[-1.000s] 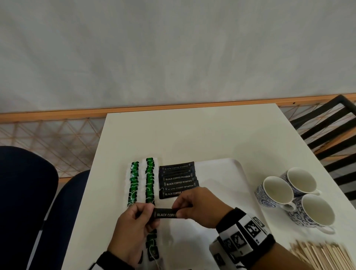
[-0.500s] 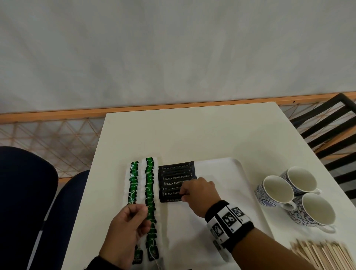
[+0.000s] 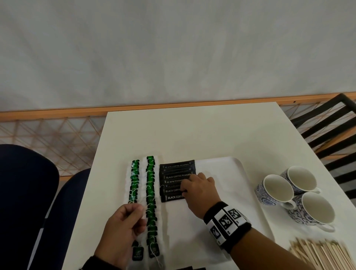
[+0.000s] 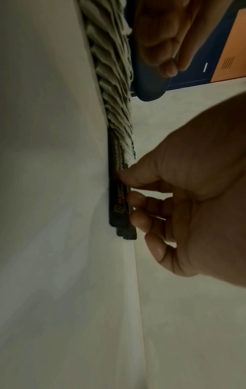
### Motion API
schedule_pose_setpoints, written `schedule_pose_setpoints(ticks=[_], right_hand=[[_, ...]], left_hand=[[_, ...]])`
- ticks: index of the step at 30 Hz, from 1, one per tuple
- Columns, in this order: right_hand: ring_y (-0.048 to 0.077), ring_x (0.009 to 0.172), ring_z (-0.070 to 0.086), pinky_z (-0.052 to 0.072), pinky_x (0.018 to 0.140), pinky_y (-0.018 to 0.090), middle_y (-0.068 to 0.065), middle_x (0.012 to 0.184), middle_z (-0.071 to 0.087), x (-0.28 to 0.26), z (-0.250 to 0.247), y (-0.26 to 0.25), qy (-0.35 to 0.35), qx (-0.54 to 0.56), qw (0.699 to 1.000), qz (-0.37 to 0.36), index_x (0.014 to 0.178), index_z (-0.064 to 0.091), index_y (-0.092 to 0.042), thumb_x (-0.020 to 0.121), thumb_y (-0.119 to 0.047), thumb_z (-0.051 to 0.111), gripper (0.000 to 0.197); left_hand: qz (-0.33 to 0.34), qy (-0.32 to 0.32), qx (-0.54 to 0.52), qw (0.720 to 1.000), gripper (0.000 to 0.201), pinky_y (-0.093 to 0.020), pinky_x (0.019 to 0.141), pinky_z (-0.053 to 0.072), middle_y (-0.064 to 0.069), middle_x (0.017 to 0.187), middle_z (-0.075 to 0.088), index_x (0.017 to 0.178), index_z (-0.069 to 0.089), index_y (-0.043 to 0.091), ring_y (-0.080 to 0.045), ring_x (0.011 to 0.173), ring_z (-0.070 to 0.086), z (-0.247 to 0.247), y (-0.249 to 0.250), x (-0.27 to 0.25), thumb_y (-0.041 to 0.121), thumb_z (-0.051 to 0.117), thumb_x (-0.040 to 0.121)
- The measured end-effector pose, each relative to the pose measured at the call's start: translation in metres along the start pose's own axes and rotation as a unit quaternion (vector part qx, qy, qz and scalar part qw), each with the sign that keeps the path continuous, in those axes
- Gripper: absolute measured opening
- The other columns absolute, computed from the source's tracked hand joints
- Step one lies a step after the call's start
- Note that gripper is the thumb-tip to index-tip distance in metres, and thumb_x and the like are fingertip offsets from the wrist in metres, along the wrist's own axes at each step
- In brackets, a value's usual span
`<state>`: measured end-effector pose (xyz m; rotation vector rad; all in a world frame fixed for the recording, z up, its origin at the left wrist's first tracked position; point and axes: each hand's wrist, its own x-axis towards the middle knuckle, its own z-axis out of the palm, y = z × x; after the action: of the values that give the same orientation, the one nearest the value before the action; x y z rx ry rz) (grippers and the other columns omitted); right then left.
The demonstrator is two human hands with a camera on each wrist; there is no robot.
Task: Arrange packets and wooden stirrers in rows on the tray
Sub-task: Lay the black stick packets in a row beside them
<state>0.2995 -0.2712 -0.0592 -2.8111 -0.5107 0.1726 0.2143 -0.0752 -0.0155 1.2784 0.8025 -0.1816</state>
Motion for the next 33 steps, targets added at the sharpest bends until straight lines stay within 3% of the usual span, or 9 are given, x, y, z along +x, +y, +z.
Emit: schedule_pose_setpoints(ticks=[4,9,14,18,21,23,24,27,33], right_hand=[[0.019,0.088,0.053,0.037,0.073,0.033,-0.006,0.091,0.06,-0.013,-0.009,-0.003,0.002,0.014,0.999,-0.032,0.09,0.063,-0.026,0.084,-0.027,0.066,0.007],[0.016,0.091,0.058,0.046,0.081,0.029,-0.003,0.097,0.066,-0.056,-0.031,-0.025,-0.161,0.08,0.975,-0.132,0.099,0.068,-0.023,0.09,-0.036,0.06,0.017],[0.021,0.101,0.056,0.047,0.086,0.035,0.003,0.107,0.063,-0.098,-0.027,-0.049,-0.271,0.048,0.94,-0.2,0.115,0.062,-0.022,0.083,-0.051,0.066,0.043],[0.03,0.109,0.046,0.045,0.089,0.046,0.012,0.121,0.051,-0.115,-0.008,-0.052,-0.279,-0.058,0.93,-0.232,0.129,0.047,-0.014,0.08,-0.056,0.066,0.068],[0.032,0.098,0.054,0.047,0.075,0.043,0.013,0.111,0.055,-0.127,0.001,-0.054,-0.259,-0.099,0.928,-0.248,0.118,0.054,-0.011,0.089,-0.037,0.058,0.038],[0.025,0.079,0.06,0.048,0.059,0.033,0.005,0.092,0.06,-0.133,0.004,-0.053,-0.244,-0.119,0.933,-0.236,0.098,0.06,-0.016,0.079,-0.032,0.067,0.026],[0.025,0.078,0.061,0.048,0.059,0.033,0.006,0.092,0.06,-0.135,0.007,-0.053,-0.231,-0.12,0.936,-0.238,0.098,0.061,-0.015,0.079,-0.03,0.067,0.024],[0.037,0.104,0.053,0.042,0.083,0.044,0.02,0.117,0.053,-0.14,0.008,-0.058,-0.247,-0.135,0.926,-0.251,0.121,0.052,-0.002,0.098,-0.017,0.042,0.029],[0.041,0.106,0.057,0.045,0.084,0.047,0.023,0.118,0.058,-0.145,0.005,-0.068,-0.313,-0.103,0.921,-0.209,0.122,0.051,-0.001,0.098,-0.018,0.042,0.03]], left_hand=[[0.02,0.004,0.027,0.999,0.005,-0.03,0.058,0.042,-0.008,0.067,0.056,0.087,0.061,0.005,-0.02,0.063,0.05,-0.012,0.002,-0.01,0.005,0.058,0.091],[0.068,0.007,0.152,0.986,0.008,-0.031,0.057,0.041,-0.006,0.07,0.058,0.082,0.063,0.006,-0.02,0.062,0.049,-0.044,-0.006,-0.026,0.008,0.061,0.09],[0.118,-0.009,0.39,0.913,0.009,-0.026,0.064,0.046,0.004,0.075,0.067,0.078,0.067,0.019,-0.014,0.068,0.059,-0.074,-0.03,-0.046,0.019,0.066,0.087],[0.081,-0.045,0.516,0.852,0.013,-0.021,0.072,0.048,0.005,0.084,0.066,0.079,0.064,0.026,-0.005,0.078,0.06,-0.094,-0.053,-0.058,0.034,0.074,0.078],[0.037,-0.086,0.553,0.828,0.025,-0.013,0.069,0.044,0.006,0.09,0.064,0.087,0.061,0.03,-0.003,0.081,0.059,-0.1,-0.068,-0.066,0.044,0.076,0.072],[0.027,-0.104,0.549,0.829,0.032,-0.012,0.071,0.044,0.006,0.091,0.064,0.093,0.06,0.03,-0.002,0.082,0.059,-0.099,-0.078,-0.071,0.043,0.078,0.07],[0.029,-0.109,0.544,0.831,0.034,-0.013,0.071,0.044,0.005,0.09,0.065,0.095,0.06,0.03,-0.003,0.08,0.06,-0.098,-0.082,-0.073,0.042,0.079,0.069],[0.054,-0.108,0.532,0.838,0.034,-0.014,0.07,0.044,0.003,0.084,0.065,0.095,0.059,0.029,-0.004,0.074,0.058,-0.092,-0.092,-0.078,0.036,0.08,0.068],[0.086,-0.104,0.539,0.832,0.027,-0.011,0.068,0.042,0.004,0.083,0.063,0.087,0.054,0.036,-0.002,0.077,0.058,-0.083,-0.098,-0.085,0.033,0.077,0.072]])
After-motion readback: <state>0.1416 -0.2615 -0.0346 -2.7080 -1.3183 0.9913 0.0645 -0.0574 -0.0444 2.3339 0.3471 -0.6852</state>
